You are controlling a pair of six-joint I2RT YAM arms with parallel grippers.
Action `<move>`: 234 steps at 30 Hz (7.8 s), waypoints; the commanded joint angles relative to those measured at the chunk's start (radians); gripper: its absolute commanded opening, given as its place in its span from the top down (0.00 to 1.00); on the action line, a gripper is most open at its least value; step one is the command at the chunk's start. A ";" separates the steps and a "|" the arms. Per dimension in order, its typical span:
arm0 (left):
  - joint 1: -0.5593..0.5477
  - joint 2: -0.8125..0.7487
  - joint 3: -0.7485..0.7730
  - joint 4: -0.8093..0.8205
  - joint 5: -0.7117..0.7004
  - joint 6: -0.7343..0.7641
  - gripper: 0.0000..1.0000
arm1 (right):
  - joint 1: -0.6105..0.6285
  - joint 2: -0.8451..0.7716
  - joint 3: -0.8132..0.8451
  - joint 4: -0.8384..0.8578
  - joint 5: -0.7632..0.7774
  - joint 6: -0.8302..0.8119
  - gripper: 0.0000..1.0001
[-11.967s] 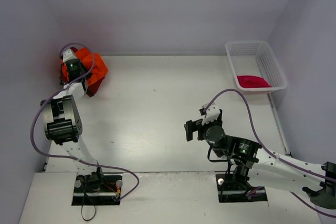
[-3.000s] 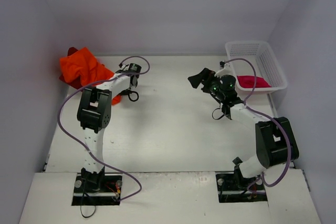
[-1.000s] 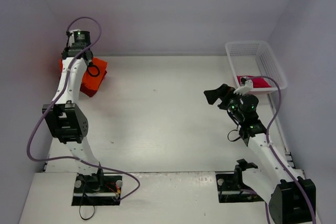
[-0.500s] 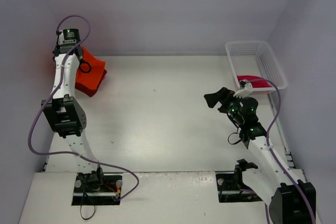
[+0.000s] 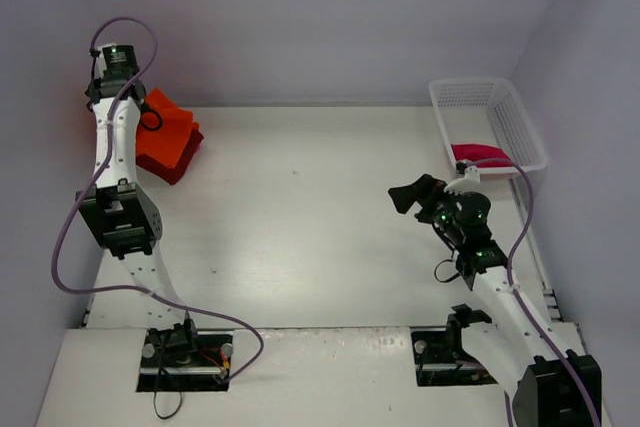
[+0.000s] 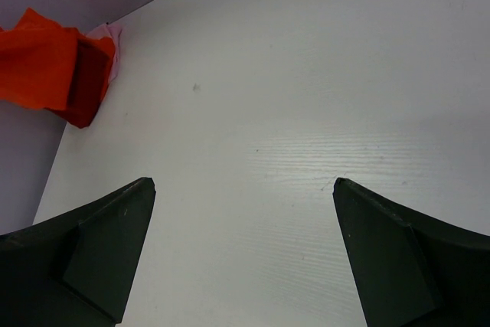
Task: Fold and stack the t-shirts
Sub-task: Put the neatly folded tshirt into the corner of the board with the left arm
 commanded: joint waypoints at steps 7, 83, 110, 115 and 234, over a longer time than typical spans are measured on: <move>0.031 0.043 0.155 0.050 -0.002 0.029 1.00 | -0.004 -0.031 0.016 0.055 -0.023 -0.004 0.02; -0.037 -0.079 0.121 0.228 -0.106 0.074 0.28 | 0.129 -0.047 0.001 0.075 0.059 -0.003 0.03; -0.475 -0.578 -0.606 0.294 0.322 -0.287 0.28 | 0.120 0.233 0.548 -0.289 0.279 -0.133 0.00; -0.524 -0.635 -0.716 0.282 0.388 -0.331 0.28 | 0.116 0.390 0.685 -0.373 0.310 -0.198 0.00; -0.672 -0.586 -0.963 0.335 0.586 -0.264 0.28 | -0.381 1.045 1.015 -0.428 0.497 -0.182 0.30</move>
